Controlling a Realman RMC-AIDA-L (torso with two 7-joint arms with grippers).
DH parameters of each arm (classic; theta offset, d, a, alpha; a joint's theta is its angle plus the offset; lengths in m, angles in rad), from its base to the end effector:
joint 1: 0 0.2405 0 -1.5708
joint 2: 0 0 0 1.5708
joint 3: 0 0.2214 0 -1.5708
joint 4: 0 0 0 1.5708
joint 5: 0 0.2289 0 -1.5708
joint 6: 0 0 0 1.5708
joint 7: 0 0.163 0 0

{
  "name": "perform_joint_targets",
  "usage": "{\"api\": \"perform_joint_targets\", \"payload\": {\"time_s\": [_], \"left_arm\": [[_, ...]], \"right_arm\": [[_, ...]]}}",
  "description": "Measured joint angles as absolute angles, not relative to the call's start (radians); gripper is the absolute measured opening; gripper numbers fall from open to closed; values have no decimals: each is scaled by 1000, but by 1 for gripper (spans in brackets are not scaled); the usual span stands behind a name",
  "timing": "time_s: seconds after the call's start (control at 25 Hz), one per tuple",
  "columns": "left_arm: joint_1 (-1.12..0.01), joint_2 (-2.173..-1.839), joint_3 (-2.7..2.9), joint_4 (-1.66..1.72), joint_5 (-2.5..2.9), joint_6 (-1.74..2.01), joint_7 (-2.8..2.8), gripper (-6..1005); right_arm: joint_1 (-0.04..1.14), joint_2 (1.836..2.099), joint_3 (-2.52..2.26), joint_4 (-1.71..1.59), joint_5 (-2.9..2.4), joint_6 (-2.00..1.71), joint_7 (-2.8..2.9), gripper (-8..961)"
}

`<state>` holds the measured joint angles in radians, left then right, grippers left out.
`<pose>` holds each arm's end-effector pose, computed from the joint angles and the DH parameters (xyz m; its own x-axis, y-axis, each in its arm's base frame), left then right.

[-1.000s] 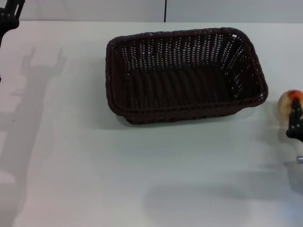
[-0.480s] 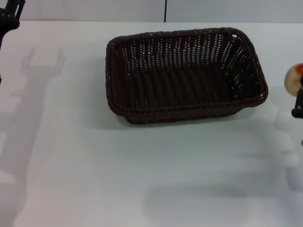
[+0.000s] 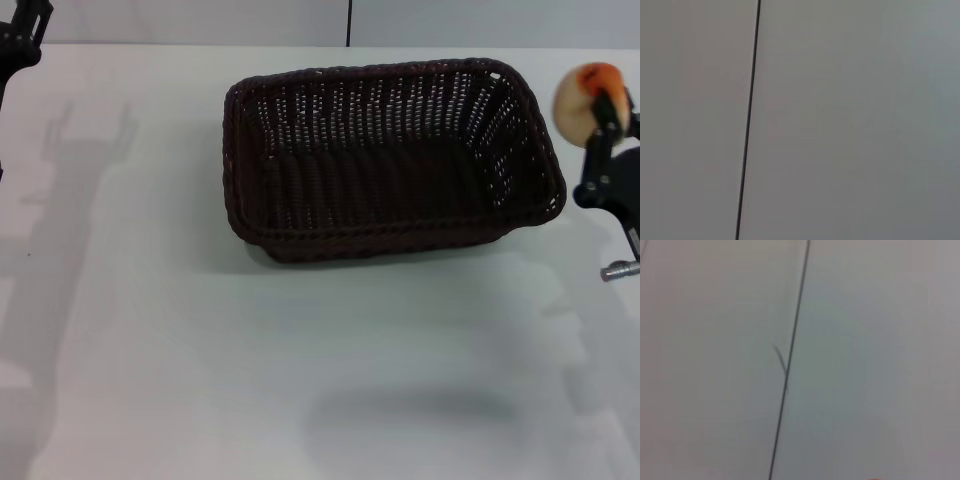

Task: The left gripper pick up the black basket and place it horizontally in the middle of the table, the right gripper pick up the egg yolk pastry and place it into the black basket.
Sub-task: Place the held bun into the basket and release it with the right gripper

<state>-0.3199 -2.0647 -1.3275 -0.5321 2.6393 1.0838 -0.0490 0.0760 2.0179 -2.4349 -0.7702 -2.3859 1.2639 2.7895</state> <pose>-0.2673 0.3757 0.0446 0.6551 -0.2667 0.7069 0.7251 -0.0407 -0.6874 0.2278 0.2776 -0.0336 0.7522 0.2991 -0.5872 -0.5511 -0.2030 -0.8094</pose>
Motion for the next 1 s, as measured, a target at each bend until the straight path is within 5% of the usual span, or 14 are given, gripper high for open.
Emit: {"api": "perform_joint_targets", "payload": {"time_s": [0.56,1.0], "left_arm": [[-331,-2065,-1327,-523,2642,1083,-50,784],[-332,-2065,-1327,-516,2642,1082,-51,784]], "right_arm": [[178,2022,-2367,-803,-2412,1058,2815,40],[181,2026,-2360,-827,-2501,944,2825,254]]}}
